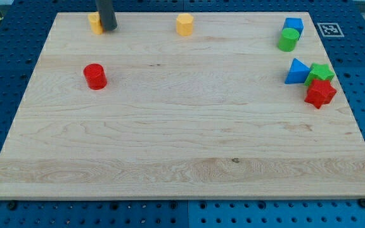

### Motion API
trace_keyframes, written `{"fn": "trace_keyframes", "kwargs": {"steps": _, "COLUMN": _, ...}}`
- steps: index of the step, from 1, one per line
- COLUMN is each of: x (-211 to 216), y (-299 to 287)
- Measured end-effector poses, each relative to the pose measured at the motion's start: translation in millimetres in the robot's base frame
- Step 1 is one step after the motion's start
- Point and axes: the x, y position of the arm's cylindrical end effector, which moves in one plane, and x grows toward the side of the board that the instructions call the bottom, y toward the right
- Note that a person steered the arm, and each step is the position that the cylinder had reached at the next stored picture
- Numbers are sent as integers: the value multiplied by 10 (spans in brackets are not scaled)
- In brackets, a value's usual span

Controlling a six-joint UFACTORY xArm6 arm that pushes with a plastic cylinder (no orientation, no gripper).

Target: Move your arm towards the blue triangle

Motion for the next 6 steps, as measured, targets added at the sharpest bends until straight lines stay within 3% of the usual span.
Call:
{"fn": "trace_keyframes", "kwargs": {"steps": 2, "x": 281, "y": 813}}
{"fn": "trace_keyframes", "kwargs": {"steps": 4, "x": 989, "y": 2180}}
{"fn": "trace_keyframes", "kwargs": {"steps": 6, "x": 1005, "y": 3323}}
